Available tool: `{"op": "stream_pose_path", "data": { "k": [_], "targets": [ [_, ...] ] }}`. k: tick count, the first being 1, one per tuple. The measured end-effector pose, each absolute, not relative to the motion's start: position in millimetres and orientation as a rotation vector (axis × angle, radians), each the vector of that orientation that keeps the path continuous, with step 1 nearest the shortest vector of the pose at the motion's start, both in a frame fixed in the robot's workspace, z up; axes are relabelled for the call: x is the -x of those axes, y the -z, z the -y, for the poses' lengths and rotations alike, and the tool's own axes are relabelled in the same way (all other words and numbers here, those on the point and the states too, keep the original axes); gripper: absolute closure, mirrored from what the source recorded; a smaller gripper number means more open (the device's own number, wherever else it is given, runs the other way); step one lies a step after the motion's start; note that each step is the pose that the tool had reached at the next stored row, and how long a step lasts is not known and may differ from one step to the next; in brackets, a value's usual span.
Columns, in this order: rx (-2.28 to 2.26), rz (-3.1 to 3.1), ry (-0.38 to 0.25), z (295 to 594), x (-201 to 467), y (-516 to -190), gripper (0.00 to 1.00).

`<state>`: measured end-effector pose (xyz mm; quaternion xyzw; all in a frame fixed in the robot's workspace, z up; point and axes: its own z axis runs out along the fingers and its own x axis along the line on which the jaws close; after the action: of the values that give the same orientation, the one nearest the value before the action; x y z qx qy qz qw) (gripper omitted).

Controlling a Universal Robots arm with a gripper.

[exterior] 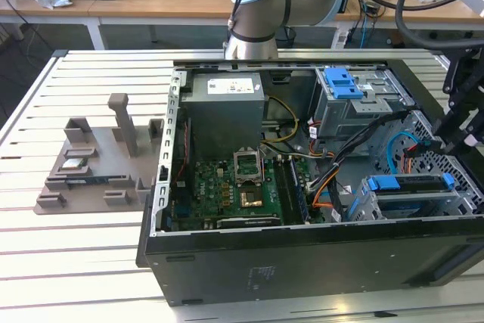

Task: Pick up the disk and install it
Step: 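Insert the first disk wire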

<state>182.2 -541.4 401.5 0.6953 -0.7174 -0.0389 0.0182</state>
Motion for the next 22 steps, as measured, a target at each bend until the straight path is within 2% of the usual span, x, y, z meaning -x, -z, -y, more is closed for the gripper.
{"op": "stream_pose_path", "data": {
  "k": [13,22],
  "targets": [
    [-2.159,2.228,0.121,508.9,-195.1,-391.7,0.64],
    [-2.15,2.22,0.1,508.2,-203.8,-369.2,0.64]
  ]
}}
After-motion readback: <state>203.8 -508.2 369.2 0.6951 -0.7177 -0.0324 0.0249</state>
